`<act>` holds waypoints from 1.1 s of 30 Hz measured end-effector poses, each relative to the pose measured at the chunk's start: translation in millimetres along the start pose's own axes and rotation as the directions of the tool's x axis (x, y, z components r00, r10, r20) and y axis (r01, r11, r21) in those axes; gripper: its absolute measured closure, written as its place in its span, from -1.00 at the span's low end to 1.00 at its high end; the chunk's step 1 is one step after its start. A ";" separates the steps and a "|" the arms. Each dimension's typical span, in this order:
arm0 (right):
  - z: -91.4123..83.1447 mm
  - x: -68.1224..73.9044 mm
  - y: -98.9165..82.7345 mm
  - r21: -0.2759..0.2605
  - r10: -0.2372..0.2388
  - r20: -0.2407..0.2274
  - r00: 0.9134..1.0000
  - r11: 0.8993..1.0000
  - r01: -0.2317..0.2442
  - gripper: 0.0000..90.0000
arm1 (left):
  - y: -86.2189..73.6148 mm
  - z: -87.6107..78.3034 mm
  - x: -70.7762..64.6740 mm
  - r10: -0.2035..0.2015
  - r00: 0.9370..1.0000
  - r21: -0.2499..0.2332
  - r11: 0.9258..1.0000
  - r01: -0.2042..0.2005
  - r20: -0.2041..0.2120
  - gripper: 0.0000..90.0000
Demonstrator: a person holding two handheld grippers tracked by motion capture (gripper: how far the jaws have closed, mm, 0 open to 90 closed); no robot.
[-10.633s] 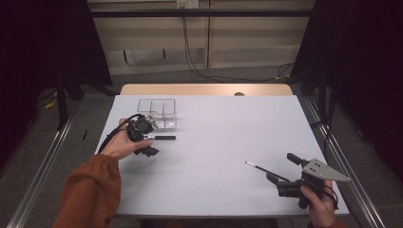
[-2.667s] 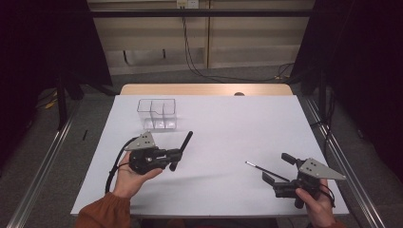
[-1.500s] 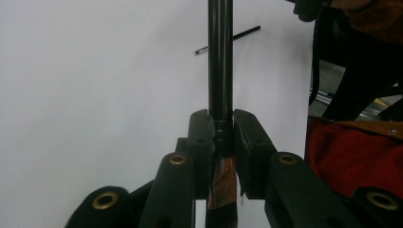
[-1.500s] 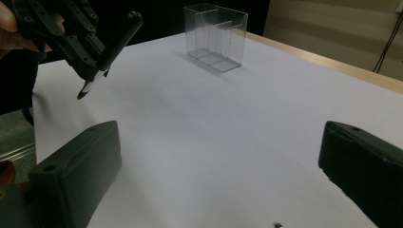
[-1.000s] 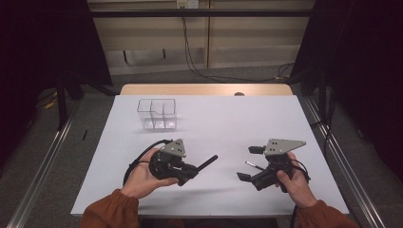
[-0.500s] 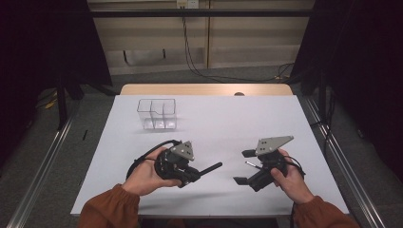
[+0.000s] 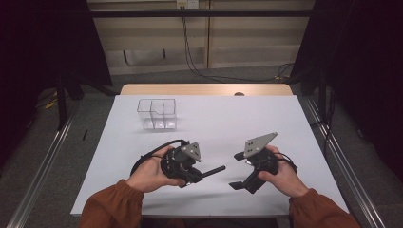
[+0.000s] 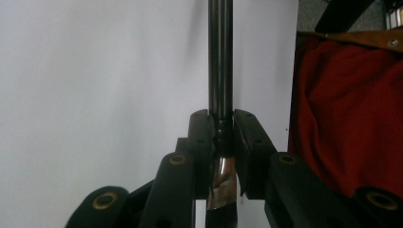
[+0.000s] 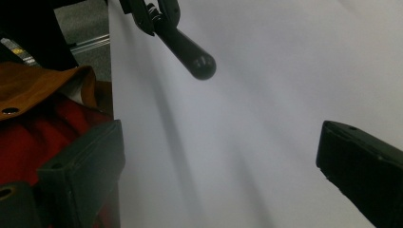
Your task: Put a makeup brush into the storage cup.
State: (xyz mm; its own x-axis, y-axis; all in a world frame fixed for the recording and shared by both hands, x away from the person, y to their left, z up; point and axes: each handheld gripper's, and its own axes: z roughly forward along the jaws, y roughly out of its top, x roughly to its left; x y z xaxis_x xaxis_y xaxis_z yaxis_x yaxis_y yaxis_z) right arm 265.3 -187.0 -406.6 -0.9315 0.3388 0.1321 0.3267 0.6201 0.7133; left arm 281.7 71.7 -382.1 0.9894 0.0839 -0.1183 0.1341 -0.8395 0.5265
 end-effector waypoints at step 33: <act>36.4 -1.5 22.6 0.379 -0.113 -0.075 0.991 0.916 0.133 -0.58 | 17.0 26.8 6.8 0.053 0.998 0.211 0.976 -0.057 0.023 0.74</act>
State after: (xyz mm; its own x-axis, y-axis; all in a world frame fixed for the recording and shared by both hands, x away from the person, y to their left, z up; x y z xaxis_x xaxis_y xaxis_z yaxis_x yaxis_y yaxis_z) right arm 279.9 -147.8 -415.8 -0.9717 0.2130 0.1019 0.2361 0.8810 0.4099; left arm 289.2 43.5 -396.6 0.9936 0.0268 -0.1094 0.0631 -0.9371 0.3433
